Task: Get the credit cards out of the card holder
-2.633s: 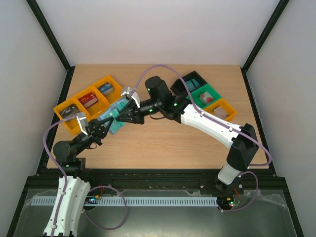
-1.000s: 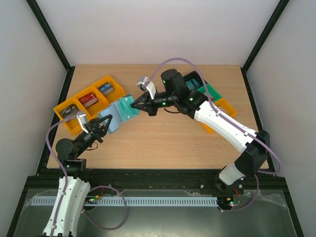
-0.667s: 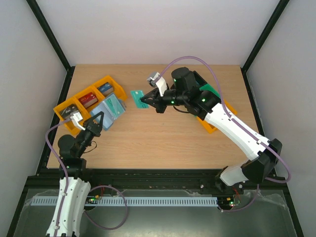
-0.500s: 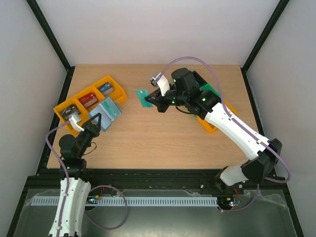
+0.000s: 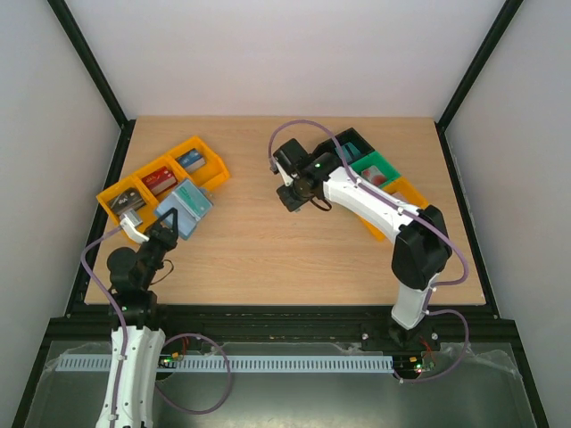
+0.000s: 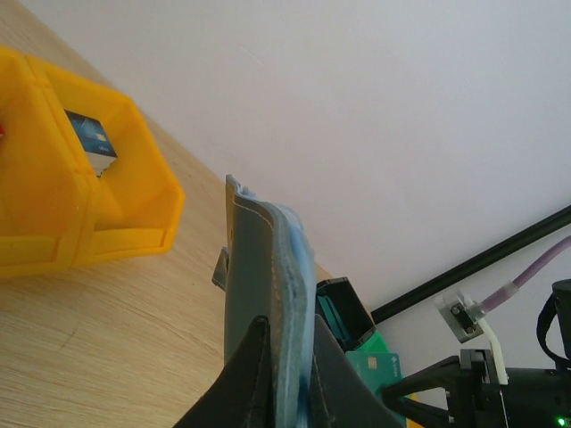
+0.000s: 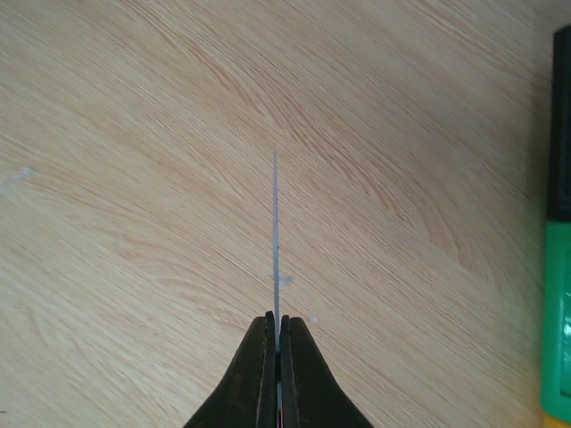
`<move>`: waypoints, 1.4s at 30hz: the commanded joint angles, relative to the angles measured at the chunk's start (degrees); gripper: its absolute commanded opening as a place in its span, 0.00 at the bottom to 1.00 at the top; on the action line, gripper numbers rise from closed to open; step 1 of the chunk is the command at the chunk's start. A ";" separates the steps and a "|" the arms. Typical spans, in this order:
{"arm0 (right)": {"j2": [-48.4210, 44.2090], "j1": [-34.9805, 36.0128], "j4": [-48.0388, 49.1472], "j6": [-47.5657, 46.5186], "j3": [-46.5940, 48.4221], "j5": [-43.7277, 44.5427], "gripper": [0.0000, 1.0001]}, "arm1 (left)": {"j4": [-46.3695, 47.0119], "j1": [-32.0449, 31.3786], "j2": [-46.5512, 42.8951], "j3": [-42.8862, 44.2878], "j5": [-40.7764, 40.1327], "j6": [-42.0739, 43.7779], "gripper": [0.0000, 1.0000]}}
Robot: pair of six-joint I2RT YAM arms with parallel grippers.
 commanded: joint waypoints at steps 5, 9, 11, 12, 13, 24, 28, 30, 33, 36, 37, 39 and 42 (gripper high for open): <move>-1.36 -0.17 -4.87 -1.38 0.82 6.80 0.02 | 0.25 0.45 -0.84 -0.64 -0.45 -1.04 0.02; -1.39 -0.20 -5.24 -1.85 0.87 8.44 0.02 | 0.03 0.61 -1.02 -0.80 -0.22 -1.05 0.02; -1.46 -0.17 -5.27 -1.88 1.20 8.72 0.02 | -0.20 0.61 -0.94 -1.02 0.22 -1.47 0.02; -1.49 -0.15 -5.27 -1.89 1.38 8.62 0.02 | -0.50 0.53 -0.93 -1.20 0.79 -1.91 0.02; -1.51 -0.13 -5.22 -1.89 1.44 8.37 0.02 | -0.91 0.49 -0.86 -1.47 1.57 -2.63 0.02; -2.87 -0.13 -3.69 -1.77 -0.78 5.97 0.02 | 1.95 -12.24 13.07 -4.29 2.86 -10.65 0.02; -3.66 -0.14 -2.84 -2.55 -2.27 5.40 0.02 | 0.30 -13.83 21.41 -5.11 -0.60 -13.48 0.02; -3.94 -0.17 -2.74 -2.84 -2.91 5.02 0.02 | -4.43 -13.80 24.37 -5.27 -4.30 -14.34 0.04; -4.65 -0.19 -2.56 -3.01 -3.29 4.37 0.01 | -9.54 -13.80 25.42 -5.05 -9.44 -13.68 0.24; -5.39 -0.16 -2.38 -3.01 -3.39 3.90 0.02 | -16.25 -13.10 24.51 -3.66 -13.39 -13.27 0.45; -5.55 -0.20 -2.42 -2.98 -3.27 3.78 0.02 | -18.43 -12.65 24.02 -3.03 -14.06 -12.96 0.51; -5.71 -0.15 -2.73 -2.86 -2.77 3.54 0.02 | -22.47 -11.61 22.63 -1.37 -15.41 -11.91 0.62; -5.85 -0.12 -3.07 -2.53 -2.16 2.88 0.02 | -29.86 -9.94 20.09 1.78 -16.64 -10.98 0.74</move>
